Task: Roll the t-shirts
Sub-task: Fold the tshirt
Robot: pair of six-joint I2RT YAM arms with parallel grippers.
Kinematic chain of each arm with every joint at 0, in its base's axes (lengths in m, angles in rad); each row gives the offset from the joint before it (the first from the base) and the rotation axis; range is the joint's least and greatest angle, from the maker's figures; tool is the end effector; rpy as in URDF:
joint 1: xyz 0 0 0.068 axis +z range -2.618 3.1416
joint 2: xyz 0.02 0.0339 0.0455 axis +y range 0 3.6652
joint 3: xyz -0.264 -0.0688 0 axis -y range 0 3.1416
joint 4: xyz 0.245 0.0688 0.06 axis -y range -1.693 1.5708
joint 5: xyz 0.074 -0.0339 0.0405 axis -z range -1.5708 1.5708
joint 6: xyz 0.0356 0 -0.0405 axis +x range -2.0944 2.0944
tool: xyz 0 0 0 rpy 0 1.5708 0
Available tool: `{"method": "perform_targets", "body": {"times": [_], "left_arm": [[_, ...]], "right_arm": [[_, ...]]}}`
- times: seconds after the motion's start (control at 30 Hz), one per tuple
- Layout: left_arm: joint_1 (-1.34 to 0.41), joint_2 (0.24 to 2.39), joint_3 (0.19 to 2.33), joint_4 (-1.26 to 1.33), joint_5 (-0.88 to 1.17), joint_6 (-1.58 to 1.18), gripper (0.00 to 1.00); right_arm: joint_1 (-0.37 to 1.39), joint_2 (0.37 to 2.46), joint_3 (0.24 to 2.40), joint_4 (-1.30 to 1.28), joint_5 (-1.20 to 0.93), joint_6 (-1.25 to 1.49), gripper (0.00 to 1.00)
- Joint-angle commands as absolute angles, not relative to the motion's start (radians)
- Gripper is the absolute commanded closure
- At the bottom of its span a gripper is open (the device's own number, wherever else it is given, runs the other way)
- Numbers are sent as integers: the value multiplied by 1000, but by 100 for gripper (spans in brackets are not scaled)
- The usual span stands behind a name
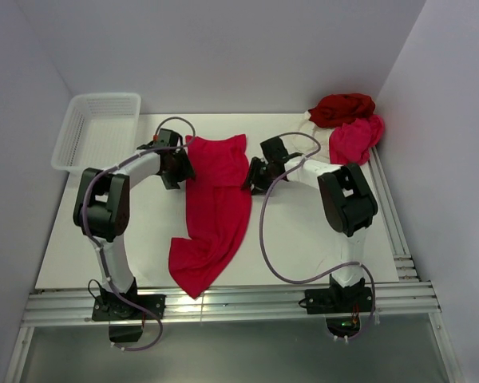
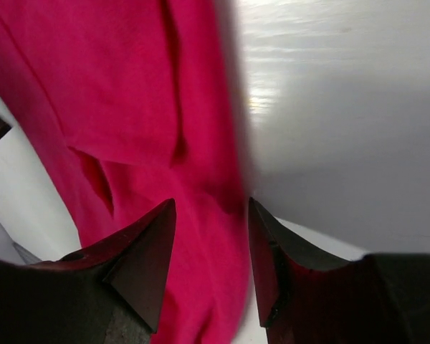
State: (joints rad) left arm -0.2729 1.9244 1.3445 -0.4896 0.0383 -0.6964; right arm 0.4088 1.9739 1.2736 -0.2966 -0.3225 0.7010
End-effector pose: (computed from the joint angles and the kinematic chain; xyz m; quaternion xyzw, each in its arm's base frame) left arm 0.3867 -0.1096 0.1810 -0.1989 0.9479 -0.1320 0.2108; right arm 0.3700 0.1726 0.1538 0.0929 0.9432 0.2781 0.1563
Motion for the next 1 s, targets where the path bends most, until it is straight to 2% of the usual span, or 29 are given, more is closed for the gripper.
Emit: {"method": "perform_targets", "body": {"times": [0.0, 0.03, 0.07, 0.1, 0.13, 0.17, 0.2, 0.27, 0.3, 0.37, 0.53, 0.67, 0.7, 0.73, 0.77, 0.83, 0.87, 0.9, 0.93, 0.97], "left_arm": [[-273, 1948, 1379, -437, 60, -650, 34], [-275, 1959, 1382, -433, 57, -650, 36], [-273, 1992, 1408, -431, 60, -641, 44], [-273, 1993, 1408, -431, 60, -641, 48], [-272, 2015, 1416, -431, 61, -640, 54], [-272, 2028, 1431, -425, 61, -635, 61], [-272, 2040, 1439, -422, 57, -634, 72], [-270, 2075, 1468, -419, 48, -629, 81], [-268, 2086, 1479, -419, 41, -629, 90], [-264, 2124, 1512, -413, 31, -630, 96], [-224, 2247, 1635, -451, 15, -646, 100], [-183, 2339, 1813, -491, 37, -655, 99], [-169, 2358, 1845, -500, 43, -655, 97], [-163, 2390, 1879, -511, 46, -657, 93], [-155, 2401, 1935, -540, 51, -660, 88], [-130, 2399, 1965, -563, 72, -660, 58], [-114, 2384, 1960, -587, 72, -660, 30], [-104, 2358, 1942, -588, 81, -655, 10], [-97, 2295, 1918, -592, 81, -649, 1], [-81, 2219, 1866, -613, 84, -641, 1]], "right_arm": [[428, 1977, 1282, -244, -321, 712, 50], [428, 1983, 1290, -255, -313, 713, 55], [428, 2020, 1333, -302, -281, 718, 72], [428, 2020, 1345, -302, -281, 718, 72], [425, 2028, 1354, -314, -281, 719, 83], [423, 2039, 1364, -325, -261, 722, 89], [420, 2042, 1374, -330, -261, 733, 92], [405, 2051, 1371, -302, -276, 742, 97], [400, 2059, 1380, -299, -281, 755, 98], [384, 2100, 1414, -317, -288, 756, 100], [359, 2201, 1594, -379, -279, 755, 100], [330, 2327, 1776, -458, -294, 765, 100], [324, 2347, 1849, -463, -308, 768, 96], [310, 2365, 1885, -465, -343, 772, 81], [304, 2391, 1919, -469, -354, 772, 77], [296, 2398, 1992, -491, -359, 761, 66], [292, 2369, 1976, -485, -380, 747, 52], [288, 2343, 1948, -480, -391, 742, 50], [287, 2309, 1906, -471, -400, 741, 39], [287, 2219, 1785, -431, -425, 736, 39]]}}
